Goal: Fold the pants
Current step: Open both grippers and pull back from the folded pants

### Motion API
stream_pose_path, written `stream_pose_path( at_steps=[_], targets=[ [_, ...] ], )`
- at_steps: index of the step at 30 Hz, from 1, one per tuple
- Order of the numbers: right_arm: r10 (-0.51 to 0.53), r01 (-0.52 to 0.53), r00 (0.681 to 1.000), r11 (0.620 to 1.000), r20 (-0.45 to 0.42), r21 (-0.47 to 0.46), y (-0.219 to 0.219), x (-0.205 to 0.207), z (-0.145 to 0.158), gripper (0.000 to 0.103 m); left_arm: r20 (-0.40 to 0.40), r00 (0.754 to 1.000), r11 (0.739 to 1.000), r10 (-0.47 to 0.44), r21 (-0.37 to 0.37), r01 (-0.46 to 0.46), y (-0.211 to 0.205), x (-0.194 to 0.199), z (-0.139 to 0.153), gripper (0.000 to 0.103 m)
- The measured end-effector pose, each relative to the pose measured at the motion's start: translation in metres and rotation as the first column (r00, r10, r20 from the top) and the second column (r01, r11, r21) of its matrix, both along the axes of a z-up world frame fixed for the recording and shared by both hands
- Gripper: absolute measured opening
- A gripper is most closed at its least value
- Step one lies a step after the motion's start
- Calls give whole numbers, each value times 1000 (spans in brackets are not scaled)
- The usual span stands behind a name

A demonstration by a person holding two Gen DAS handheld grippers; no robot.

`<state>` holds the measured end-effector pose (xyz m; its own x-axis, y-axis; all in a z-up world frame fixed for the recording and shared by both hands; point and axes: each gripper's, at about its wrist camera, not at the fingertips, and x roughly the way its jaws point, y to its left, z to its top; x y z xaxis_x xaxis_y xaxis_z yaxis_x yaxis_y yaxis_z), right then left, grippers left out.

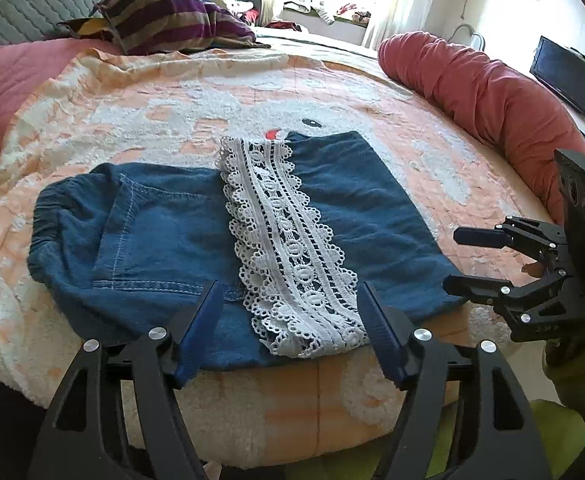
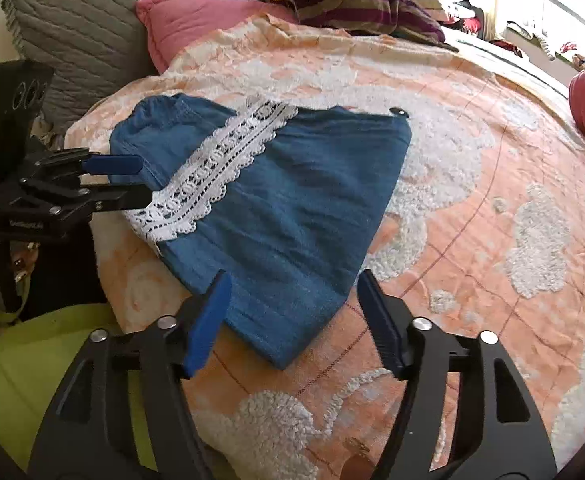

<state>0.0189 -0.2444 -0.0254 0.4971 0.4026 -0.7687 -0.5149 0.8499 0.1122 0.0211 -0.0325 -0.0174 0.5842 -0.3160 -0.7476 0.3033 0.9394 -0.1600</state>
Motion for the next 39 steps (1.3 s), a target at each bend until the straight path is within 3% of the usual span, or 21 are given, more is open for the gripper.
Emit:
stream_pose_path(
  at_steps=[1, 3, 5, 8, 12, 29, 39],
  targets=[
    [-5, 5, 1000, 1000, 6, 3, 0, 0, 2, 65, 4, 1000, 1000, 1, 1, -1, 0, -1, 1, 69],
    [-17, 17, 1000, 1000, 24, 6, -2, -1, 7, 70, 18, 1000, 1000, 12, 8, -12, 2, -3, 6, 85],
    [-29, 28, 999, 1000, 35, 10, -4, -2, 10, 80, 30, 999, 1000, 17, 7, -17, 5, -4, 10, 85],
    [-46, 45, 998, 999, 52, 24, -7, -2, 15, 84, 53, 998, 999, 32, 11, -33, 9, -7, 18, 94],
    [-51, 48, 995, 998, 82, 35, -6, -5, 24, 86, 68, 997, 999, 45, 9, -46, 15, -10, 24, 97],
    [-5, -1, 989, 999, 145, 40, 26, 2, 52, 92, 74, 979, 982, 188, -42, -185, 64, -16, 36, 98],
    [77, -86, 987, 994, 144, 60, 68, 21, 67, 92, 19, 931, 928, 364, -94, -360, 123, -13, 26, 98]
  ],
)
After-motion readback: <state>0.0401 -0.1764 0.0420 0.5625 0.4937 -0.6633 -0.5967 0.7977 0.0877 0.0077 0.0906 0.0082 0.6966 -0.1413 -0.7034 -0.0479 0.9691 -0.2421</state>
